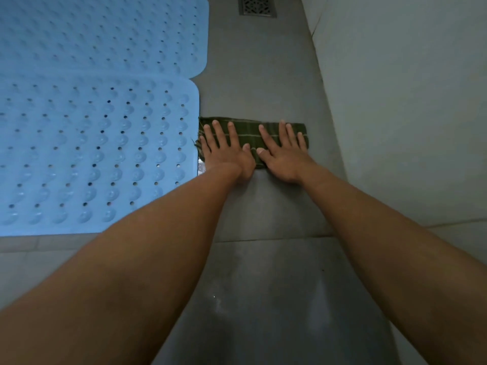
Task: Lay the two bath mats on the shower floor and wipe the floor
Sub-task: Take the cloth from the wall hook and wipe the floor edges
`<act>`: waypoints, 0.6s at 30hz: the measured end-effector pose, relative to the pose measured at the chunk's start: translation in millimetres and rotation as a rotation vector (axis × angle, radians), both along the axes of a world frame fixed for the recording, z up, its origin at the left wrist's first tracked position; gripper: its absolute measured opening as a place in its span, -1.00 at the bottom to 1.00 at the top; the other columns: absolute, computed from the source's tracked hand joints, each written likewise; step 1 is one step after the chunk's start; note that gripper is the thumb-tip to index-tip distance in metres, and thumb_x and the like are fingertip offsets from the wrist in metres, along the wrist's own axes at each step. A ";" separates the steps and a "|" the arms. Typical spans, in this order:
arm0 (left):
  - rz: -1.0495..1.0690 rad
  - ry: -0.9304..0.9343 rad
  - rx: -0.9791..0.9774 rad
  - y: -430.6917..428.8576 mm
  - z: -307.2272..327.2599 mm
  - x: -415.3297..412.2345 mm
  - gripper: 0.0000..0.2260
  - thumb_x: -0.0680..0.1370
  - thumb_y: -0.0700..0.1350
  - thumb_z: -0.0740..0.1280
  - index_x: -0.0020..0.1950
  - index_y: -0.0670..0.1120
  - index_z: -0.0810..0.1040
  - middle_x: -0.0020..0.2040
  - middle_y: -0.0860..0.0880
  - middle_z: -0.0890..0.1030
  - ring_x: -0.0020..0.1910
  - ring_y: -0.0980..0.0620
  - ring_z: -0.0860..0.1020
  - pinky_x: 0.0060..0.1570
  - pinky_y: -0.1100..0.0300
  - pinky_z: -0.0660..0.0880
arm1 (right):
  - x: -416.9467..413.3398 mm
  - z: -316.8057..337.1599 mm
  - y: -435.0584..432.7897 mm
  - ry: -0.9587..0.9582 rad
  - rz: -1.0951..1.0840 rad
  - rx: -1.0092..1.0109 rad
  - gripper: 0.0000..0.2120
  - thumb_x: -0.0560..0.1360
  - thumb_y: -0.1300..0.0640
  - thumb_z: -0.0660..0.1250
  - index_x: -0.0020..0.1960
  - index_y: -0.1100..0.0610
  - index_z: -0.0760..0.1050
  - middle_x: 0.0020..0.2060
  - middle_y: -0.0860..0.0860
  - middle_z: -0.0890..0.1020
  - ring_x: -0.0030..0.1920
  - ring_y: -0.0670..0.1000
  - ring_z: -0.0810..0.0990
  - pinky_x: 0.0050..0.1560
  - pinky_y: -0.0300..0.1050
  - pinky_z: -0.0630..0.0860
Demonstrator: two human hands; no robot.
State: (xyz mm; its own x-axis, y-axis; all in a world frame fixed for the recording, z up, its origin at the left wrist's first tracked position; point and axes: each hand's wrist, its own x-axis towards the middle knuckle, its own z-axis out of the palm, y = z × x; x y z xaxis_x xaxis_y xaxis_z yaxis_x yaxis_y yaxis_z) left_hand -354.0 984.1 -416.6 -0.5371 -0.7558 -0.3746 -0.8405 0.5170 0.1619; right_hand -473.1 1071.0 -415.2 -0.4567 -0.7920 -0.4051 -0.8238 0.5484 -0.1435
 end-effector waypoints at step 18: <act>0.052 -0.072 0.111 82.3 14.8 55.6 -0.38 0.67 0.17 -0.15 0.58 -0.07 -0.37 0.56 -0.19 -0.40 0.52 -0.22 -0.41 0.48 -0.14 -0.37 | 46.0 3.1 74.2 -0.054 0.072 0.021 -0.40 0.65 -0.25 -0.11 0.61 -0.16 -0.23 0.58 0.14 -0.31 0.55 0.08 -0.39 0.49 0.08 -0.38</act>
